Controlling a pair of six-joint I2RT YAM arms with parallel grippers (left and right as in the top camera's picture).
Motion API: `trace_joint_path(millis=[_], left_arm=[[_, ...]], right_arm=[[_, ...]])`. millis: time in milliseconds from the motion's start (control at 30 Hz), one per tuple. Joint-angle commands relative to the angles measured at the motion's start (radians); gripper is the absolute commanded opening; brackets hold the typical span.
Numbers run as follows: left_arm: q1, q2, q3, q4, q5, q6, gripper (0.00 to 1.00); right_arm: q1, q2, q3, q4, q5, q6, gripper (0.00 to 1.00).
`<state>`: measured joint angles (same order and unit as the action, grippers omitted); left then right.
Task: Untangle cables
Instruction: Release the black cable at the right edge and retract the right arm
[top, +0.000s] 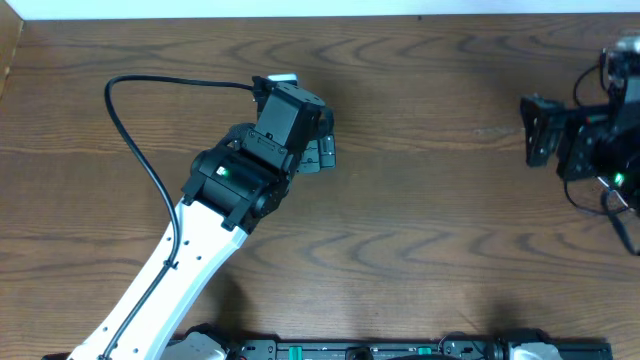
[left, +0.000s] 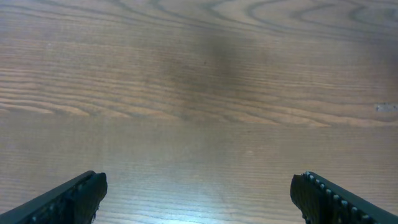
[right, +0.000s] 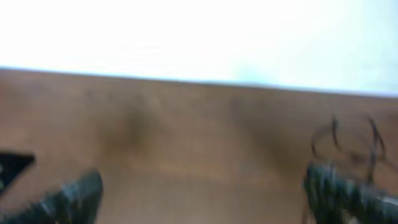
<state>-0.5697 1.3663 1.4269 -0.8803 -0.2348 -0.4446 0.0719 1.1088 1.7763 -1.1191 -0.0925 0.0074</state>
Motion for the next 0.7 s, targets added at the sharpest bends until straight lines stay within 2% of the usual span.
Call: trace_joint_path(millis=[0, 167, 200, 367, 667], left_arm=[[0.003, -0.001, -0.003, -0.002, -0.01, 0.005, 1.0], [0.003, -0.001, -0.003, -0.002, -0.01, 0.005, 1.0], [0.003, -0.001, -0.003, -0.002, -0.01, 0.005, 1.0], [0.003, -0.001, -0.003, -0.002, -0.01, 0.005, 1.0], [0.003, -0.001, -0.003, -0.002, -0.01, 0.005, 1.0]], right_arm=[[0.007, -0.159, -0.271, 0.161, 0.012, -0.025, 0.99], [0.007, -0.383, -0.656, 0.436, 0.012, -0.024, 0.99], [0.007, -0.449, -0.769, 0.536, 0.013, -0.024, 0.99], [0.006, -0.621, -1.113, 0.882, 0.034, -0.024, 0.99], [0.006, -0.814, -1.51, 1.261, 0.074, -0.024, 0.99]])
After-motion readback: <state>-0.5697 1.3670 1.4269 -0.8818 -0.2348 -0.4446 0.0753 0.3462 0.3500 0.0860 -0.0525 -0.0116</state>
